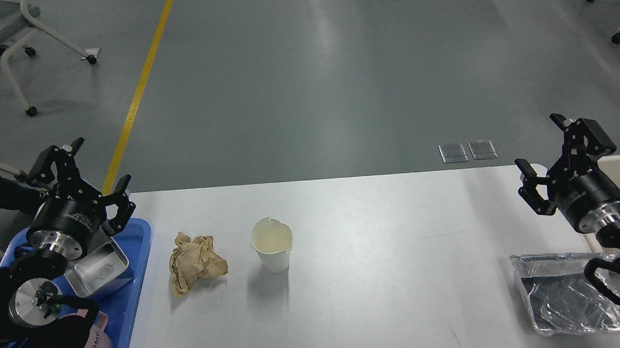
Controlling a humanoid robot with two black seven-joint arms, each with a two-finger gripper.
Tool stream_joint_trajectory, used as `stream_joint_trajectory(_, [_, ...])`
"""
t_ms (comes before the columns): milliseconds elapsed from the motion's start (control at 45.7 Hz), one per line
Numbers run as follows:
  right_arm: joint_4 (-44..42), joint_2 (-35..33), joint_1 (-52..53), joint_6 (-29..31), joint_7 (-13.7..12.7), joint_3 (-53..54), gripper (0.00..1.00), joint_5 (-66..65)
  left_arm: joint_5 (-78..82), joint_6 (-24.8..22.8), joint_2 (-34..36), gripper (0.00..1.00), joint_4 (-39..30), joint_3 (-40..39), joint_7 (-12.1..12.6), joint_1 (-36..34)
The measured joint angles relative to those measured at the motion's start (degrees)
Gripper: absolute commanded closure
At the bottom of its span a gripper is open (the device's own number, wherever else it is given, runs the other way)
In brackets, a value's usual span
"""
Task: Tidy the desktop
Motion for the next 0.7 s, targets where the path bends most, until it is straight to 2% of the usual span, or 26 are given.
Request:
stream_joint_trajectory(197, [1.96, -8.60, 1.30, 0.49, -0.37, -5.07, 0.00, -1.38, 3.89, 0.13, -5.87, 0.04, -2.74, -5.87, -0.03, 5.95])
stream_joint_trajectory(504, [6.49, -29.36, 6.16, 2.47, -0.01, -20.61, 0.00, -15.38, 4.30, 0.02, -6.04, 0.04, -2.04, -5.41, 0.43, 6.68])
stream_joint_trajectory(701, [10.33, -40.40, 6.20, 2.84, 0.05, -23.18, 0.00, -29.02, 4.37, -0.63, -5.76, 0.04, -1.93, -5.26, 0.43, 6.99])
